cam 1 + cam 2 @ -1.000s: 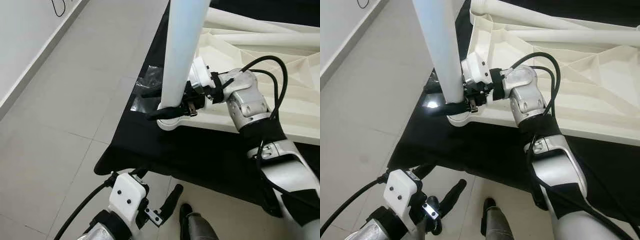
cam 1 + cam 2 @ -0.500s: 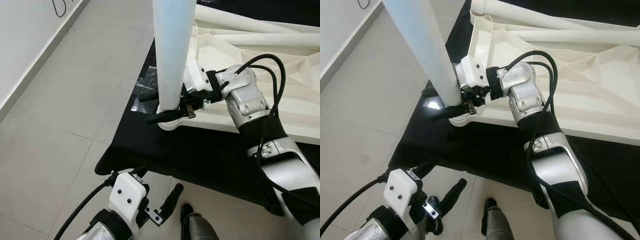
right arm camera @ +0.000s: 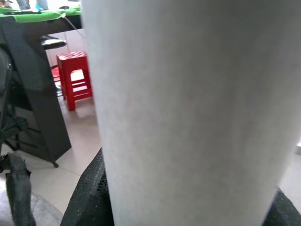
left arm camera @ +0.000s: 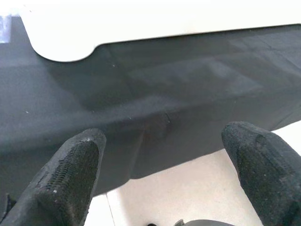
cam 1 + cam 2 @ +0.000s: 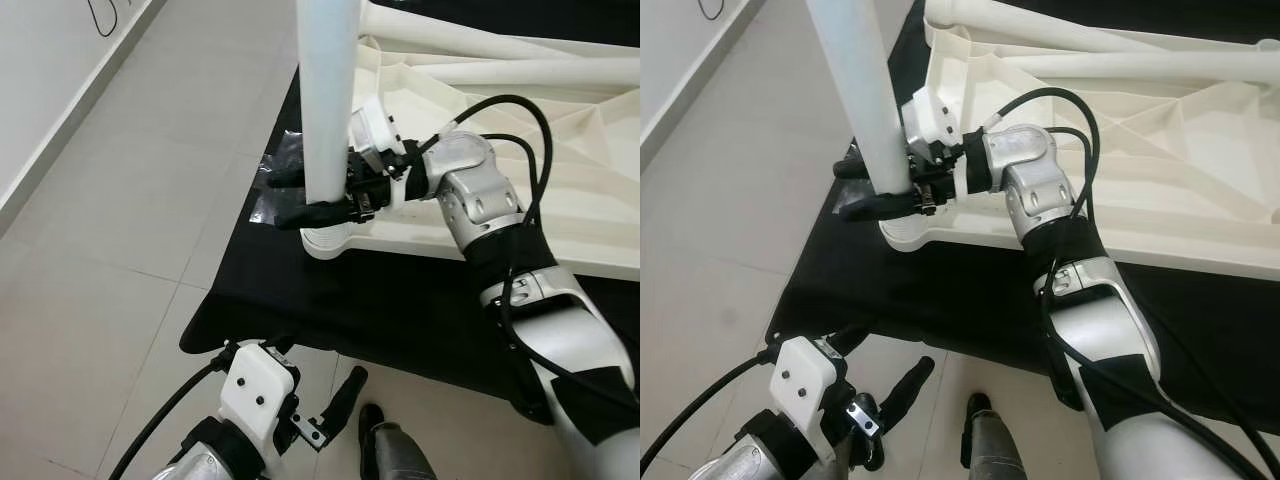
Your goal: Building children table
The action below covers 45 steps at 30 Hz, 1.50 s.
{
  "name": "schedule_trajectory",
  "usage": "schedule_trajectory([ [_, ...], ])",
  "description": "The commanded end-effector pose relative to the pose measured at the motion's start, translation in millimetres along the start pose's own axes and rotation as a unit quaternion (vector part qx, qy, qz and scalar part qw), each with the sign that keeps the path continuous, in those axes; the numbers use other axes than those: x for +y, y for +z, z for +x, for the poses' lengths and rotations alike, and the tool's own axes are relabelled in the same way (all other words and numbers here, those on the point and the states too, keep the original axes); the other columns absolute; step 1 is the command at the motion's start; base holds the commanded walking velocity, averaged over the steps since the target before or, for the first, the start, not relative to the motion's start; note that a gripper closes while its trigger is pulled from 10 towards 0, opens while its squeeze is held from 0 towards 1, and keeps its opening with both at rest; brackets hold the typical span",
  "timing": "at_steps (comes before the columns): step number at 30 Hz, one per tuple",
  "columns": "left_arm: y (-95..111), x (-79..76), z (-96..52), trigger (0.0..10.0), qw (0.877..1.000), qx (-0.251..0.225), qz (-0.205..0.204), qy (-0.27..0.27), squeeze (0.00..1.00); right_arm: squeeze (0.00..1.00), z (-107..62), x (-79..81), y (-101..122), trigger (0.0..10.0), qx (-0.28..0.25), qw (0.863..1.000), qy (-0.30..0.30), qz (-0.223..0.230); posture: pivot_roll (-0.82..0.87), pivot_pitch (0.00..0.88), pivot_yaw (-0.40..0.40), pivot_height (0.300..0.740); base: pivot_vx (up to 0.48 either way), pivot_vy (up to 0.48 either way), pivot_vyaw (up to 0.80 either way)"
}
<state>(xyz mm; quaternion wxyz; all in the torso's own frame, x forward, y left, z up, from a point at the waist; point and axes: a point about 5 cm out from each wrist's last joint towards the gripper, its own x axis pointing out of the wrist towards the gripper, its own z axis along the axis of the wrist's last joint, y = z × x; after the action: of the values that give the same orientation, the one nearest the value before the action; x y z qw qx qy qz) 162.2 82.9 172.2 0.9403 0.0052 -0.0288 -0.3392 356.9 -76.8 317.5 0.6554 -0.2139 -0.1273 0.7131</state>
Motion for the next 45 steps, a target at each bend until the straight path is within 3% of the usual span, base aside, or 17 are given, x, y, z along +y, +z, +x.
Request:
schedule_trajectory([
  [1, -6, -3.4, -1.9, 10.0, 1.0, 0.013, -0.005, -0.002, 0.0, 0.0, -3.4, 6.8, -34, 10.0, 0.052, 0.996, -0.039, 0.06, 0.1, 0.459, -0.021, 0.74, 0.0, 0.0, 0.0],
  [9, -6, -3.4, -1.5, 10.0, 1.0, 0.013, -0.005, -0.003, 0.0, 0.0, -2.6, 7.5, -42, 10.0, 0.054, 0.993, -0.068, 0.077, 0.1, 0.458, -0.021, 0.74, 0.0, 0.0, 0.0],
  [19, -5, -2.4, -0.6, 10.0, 1.0, 0.011, -0.005, -0.002, 0.0, 0.0, -10.1, 7.9, -58, 10.0, 0.058, 0.977, -0.175, 0.107, 0.1, 0.467, -0.023, 0.74, 0.0, 0.0, 0.0],
  [24, -6, -0.9, 0.6, 10.0, 1.0, 0.01, -0.005, -0.002, 0.0, 0.0, -17.2, 22.2, -67, 10.0, 0.062, 0.955, -0.259, 0.127, 0.08, 0.465, -0.026, 0.74, 0.0, 0.0, 0.0],
  [26, -6, 0.6, 1.5, 10.0, 1.0, 0.01, -0.006, -0.003, 0.0, 0.0, -15.6, 42.7, -76, 10.0, 0.081, 0.937, -0.307, 0.149, 0.07, 0.463, -0.025, 0.74, 0.0, 0.0, 0.0],
  [28, -7, 0.7, 1.6, 10.0, 1.0, 0.01, -0.006, -0.003, 0.0, 0.0, -15.0, 46.8, -78, 10.0, 0.087, 0.931, -0.32, 0.155, 0.07, 0.463, -0.025, 0.74, 0.0, 0.0, 0.0],
  [29, -7, 1.0, 1.7, 10.0, 1.0, 0.01, -0.006, -0.003, 0.0, 0.0, -13.4, 51.1, -81, 10.0, 0.097, 0.92, -0.341, 0.167, 0.07, 0.462, -0.025, 0.74, 0.0, 0.0, 0.0],
  [30, -7, 1.5, 2.1, 10.0, 1.0, 0.01, -0.006, -0.004, 0.0, 0.0, -11.5, 57.5, -88, 10.0, 0.139, 0.887, -0.401, 0.184, 0.06, 0.456, -0.026, 0.74, 0.0, 0.0, 0.0],
  [31, -7, 1.5, 2.1, 10.0, 1.0, 0.01, -0.006, -0.004, 0.0, 0.0, -11.5, 57.5, -88, 10.0, 0.139, 0.887, -0.401, 0.184, 0.06, 0.456, -0.026, 0.74, 0.0, 0.0, 0.0],
  [32, -8, 1.9, 2.4, 10.0, 1.0, 0.01, -0.005, -0.005, 0.0, 0.0, -11.9, 62.3, -92, 10.0, 0.17, 0.858, -0.444, 0.193, 0.06, 0.455, -0.027, 0.74, 0.0, 0.0, 0.0],
  [33, -8, 1.9, 2.4, 10.0, 1.0, 0.01, -0.005, -0.005, 0.0, 0.0, -11.9, 62.3, -92, 10.0, 0.17, 0.858, -0.444, 0.193, 0.06, 0.455, -0.027, 0.74, 0.0, 0.0, 0.0],
  [35, -8, 2.3, 2.8, 10.0, 1.0, 0.01, -0.005, -0.005, 0.0, 0.0, -13.4, 67.6, -95, 10.0, 0.2, 0.827, -0.487, 0.198, 0.06, 0.455, -0.027, 0.74, 0.0, 0.0, 0.0],
  [37, -11, 4.3, 4.8, 10.0, 1.0, 0.01, -0.003, -0.006, 0.0, 0.0, 10.2, 95.3, -95, 10.0, 0.188, 0.77, -0.555, 0.252, 0.05, 0.436, -0.033, 0.74, 0.0, 0.0, 0.0],
  [38, -11, 4.3, 4.8, 10.0, 1.0, 0.01, -0.003, -0.006, 0.0, 0.0, 10.2, 95.3, -95, 10.0, 0.188, 0.77, -0.555, 0.252, 0.05, 0.436, -0.033, 0.74, 0.0, 0.0, 0.0],
  [40, -13, 6.2, 7.4, 10.0, 1.0, 0.011, -0.003, -0.007, 0.0, 0.0, 28.1, 111.7, -91, 10.0, 0.166, 0.725, -0.596, 0.303, 0.05, 0.423, -0.027, 0.74, 0.0, 0.0, 0.0],
  [41, -13, 6.2, 7.4, 10.0, 1.0, 0.011, -0.003, -0.007, 0.0, 0.0, 28.1, 111.7, -91, 10.0, 0.166, 0.725, -0.596, 0.303, 0.05, 0.423, -0.027, 0.74, 0.0, 0.0, 0.0],
  [45, -15, 10.3, 10.5, 10.0, 1.0, 0.011, 0.004, -0.007, 0.0, 0.0, 43.1, 98.1, -82, 10.0, 0.104, 0.695, -0.642, 0.307, 0.08, 0.395, -0.01, 0.74, 0.0, 0.0, 0.0],
])
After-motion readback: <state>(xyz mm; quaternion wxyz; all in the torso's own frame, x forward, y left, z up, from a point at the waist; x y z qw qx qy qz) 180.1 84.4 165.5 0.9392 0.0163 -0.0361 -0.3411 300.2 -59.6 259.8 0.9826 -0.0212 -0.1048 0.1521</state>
